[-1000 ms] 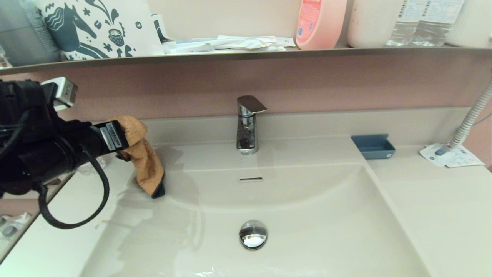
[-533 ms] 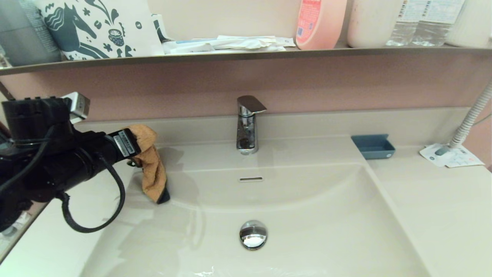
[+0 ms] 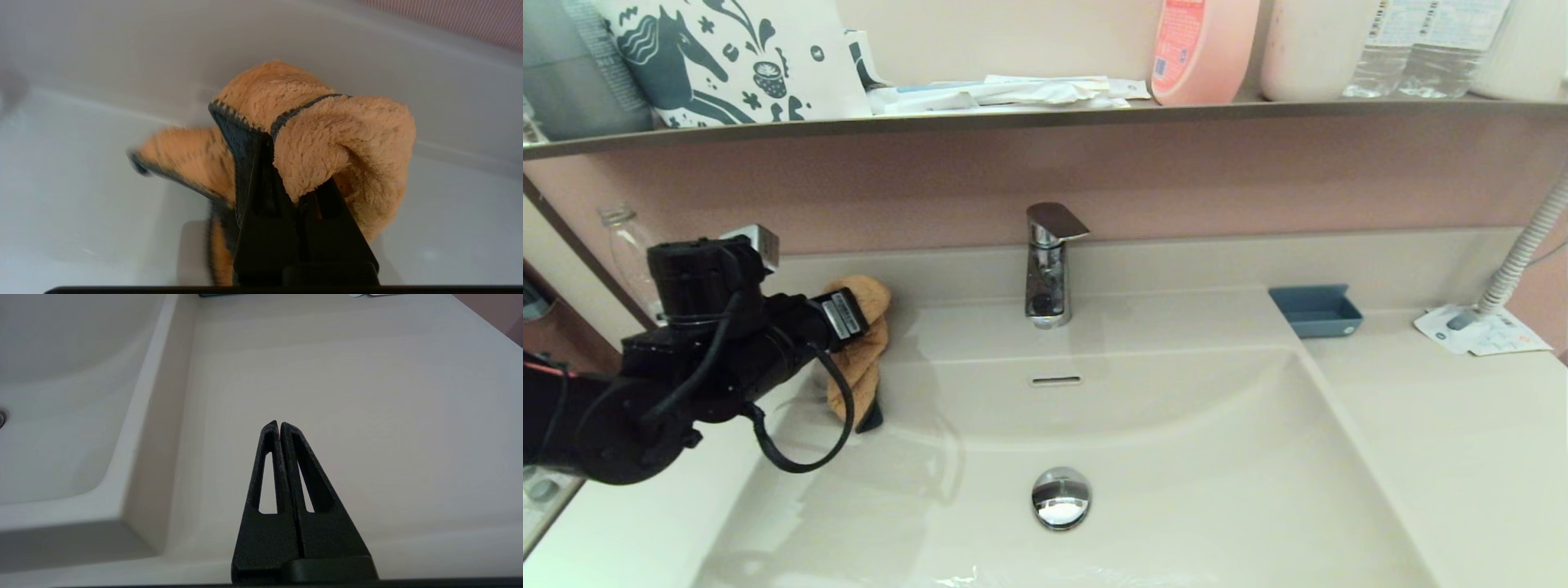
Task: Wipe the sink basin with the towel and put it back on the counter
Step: Wipe the sink
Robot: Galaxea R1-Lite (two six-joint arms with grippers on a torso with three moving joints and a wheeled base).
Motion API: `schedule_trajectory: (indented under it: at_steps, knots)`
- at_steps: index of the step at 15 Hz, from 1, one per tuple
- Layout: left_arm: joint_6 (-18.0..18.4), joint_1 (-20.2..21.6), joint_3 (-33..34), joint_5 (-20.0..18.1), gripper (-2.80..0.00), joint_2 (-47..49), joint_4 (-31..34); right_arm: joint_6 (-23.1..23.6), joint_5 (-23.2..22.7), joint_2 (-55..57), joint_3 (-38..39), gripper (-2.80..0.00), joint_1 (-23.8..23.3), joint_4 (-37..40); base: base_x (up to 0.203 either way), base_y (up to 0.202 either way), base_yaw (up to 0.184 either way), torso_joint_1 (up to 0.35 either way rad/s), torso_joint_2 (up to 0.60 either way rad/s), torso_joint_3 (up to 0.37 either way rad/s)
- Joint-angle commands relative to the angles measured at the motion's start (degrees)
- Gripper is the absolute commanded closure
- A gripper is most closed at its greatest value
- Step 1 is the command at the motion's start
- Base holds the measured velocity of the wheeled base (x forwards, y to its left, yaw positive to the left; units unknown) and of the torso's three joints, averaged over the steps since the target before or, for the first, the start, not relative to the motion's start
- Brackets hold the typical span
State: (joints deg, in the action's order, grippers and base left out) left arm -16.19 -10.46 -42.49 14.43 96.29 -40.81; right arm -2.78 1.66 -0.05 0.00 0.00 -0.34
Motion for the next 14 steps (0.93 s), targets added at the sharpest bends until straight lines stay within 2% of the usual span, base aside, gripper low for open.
schedule_trajectory:
  at_steps: [1, 2, 3, 8, 14]
  knots:
    - [-1.09, -2.97, 1.32, 2.93, 0.0, 3.25, -1.96, -0.03, 0.01, 0.05, 0.0, 0.0, 0.0, -0.01, 0.0, 0.0, 0.0, 0.0, 0.0, 0.0]
    - [-2.09, -5.49, 2.29, 5.92, 0.0, 4.62, -3.66, -0.03, 0.01, 0.05, 0.0, 0.0, -0.08, -0.09, 0.0, 0.0, 0.0, 0.0, 0.0, 0.0]
    - [-2.44, -6.53, 2.87, 6.96, 0.0, 6.19, -4.77, -0.02, 0.01, 0.05, 0.0, 0.0, -0.08, -0.03, 0.0, 0.0, 0.0, 0.0, 0.0, 0.0]
    - [-2.37, -8.9, 2.61, 7.7, 0.0, 14.27, -12.3, -0.03, 0.01, 0.05, 0.0, 0.0, 0.0, -0.01, 0.0, 0.0, 0.0, 0.0, 0.0, 0.0]
    - [-2.53, -14.98, -2.7, 11.02, 0.0, 18.74, -12.4, 0.05, 0.01, 0.05, 0.0, 0.0, 0.0, -0.03, 0.0, 0.0, 0.0, 0.0, 0.0, 0.0]
